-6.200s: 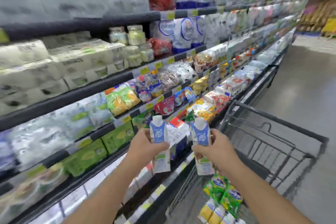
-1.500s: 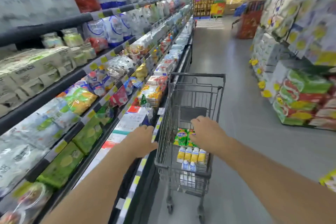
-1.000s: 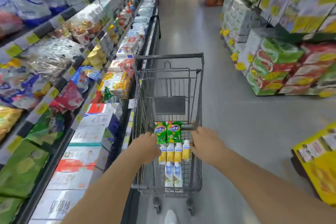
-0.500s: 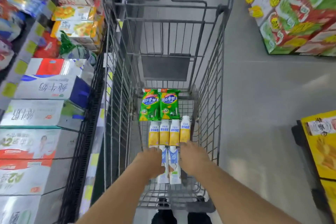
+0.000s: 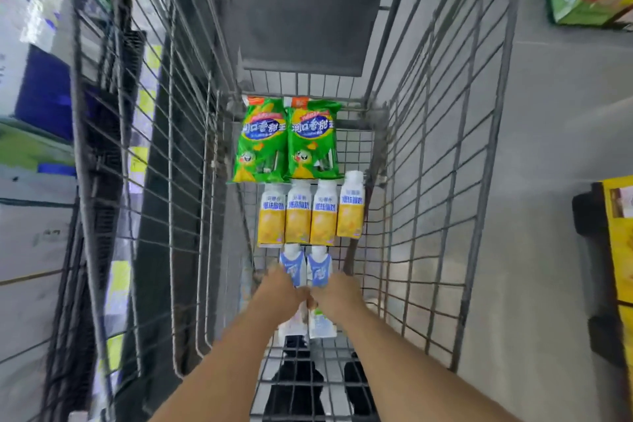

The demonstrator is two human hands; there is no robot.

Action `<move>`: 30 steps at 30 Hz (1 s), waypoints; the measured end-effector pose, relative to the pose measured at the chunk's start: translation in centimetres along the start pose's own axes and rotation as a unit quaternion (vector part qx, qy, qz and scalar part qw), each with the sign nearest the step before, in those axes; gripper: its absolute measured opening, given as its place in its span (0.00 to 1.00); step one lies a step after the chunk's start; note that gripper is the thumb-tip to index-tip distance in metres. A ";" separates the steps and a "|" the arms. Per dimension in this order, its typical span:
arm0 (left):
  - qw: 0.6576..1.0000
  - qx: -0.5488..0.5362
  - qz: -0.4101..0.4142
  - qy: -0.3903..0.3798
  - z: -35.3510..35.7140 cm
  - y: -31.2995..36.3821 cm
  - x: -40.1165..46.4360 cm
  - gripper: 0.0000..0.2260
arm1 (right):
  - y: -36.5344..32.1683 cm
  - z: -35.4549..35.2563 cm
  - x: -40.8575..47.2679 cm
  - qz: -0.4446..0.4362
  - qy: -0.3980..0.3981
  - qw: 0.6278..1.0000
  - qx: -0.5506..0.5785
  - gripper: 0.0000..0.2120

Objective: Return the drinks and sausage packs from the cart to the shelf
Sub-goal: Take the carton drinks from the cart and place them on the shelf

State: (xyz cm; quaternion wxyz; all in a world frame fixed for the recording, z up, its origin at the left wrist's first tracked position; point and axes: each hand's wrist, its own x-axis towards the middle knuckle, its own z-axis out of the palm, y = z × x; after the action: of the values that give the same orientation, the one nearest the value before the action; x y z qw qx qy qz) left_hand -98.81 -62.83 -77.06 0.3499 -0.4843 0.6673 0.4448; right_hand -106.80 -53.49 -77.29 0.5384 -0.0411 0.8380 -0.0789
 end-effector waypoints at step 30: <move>0.942 -0.192 0.123 0.244 -19.3 6.0 -31.7 0.12 | -12.5 -21.4 -28.0 -0.309 -0.047 0.945 0.093 0.24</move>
State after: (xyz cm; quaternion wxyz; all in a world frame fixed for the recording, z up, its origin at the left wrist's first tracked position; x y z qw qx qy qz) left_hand -96.16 -69.36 -40.10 0.0189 -0.5506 0.6882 0.4721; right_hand -114.81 -59.58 -41.25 0.5279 -0.2512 0.7468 -0.3170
